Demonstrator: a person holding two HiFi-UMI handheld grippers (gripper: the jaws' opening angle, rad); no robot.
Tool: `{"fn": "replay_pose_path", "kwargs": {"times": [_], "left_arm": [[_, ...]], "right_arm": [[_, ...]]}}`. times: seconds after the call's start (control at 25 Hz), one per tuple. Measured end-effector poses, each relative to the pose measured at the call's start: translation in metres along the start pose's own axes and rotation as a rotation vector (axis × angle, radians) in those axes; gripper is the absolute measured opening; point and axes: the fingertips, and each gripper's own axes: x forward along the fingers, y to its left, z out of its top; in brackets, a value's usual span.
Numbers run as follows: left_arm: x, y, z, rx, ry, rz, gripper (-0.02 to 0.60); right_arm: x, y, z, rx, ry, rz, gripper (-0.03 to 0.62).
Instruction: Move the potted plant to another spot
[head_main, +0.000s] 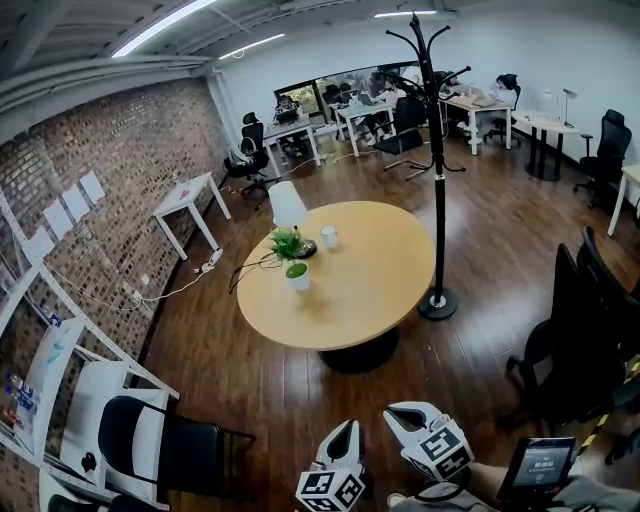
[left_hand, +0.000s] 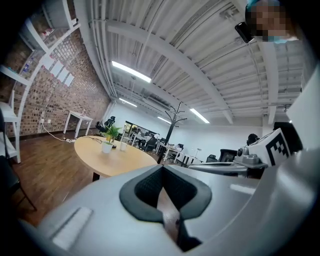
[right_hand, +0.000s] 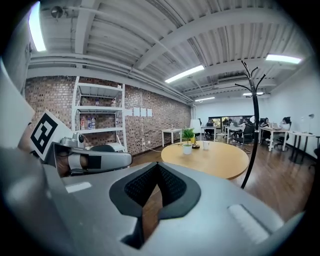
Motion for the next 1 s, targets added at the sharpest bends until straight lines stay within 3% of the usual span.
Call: {"fn": "replay_pose_path", "kwargs": {"times": [0.56, 1.0], "left_arm": [[0.028, 0.052, 0.017, -0.019, -0.034, 0.023, -0.010], [0.130, 0.111, 0.038, -0.029, -0.014, 0.081, -0.010]], "right_arm": [[0.061, -0.012, 0.022, -0.010, -0.031, 0.016, 0.008], [0.148, -0.088, 0.038, 0.007, -0.026, 0.062, 0.008]]}}
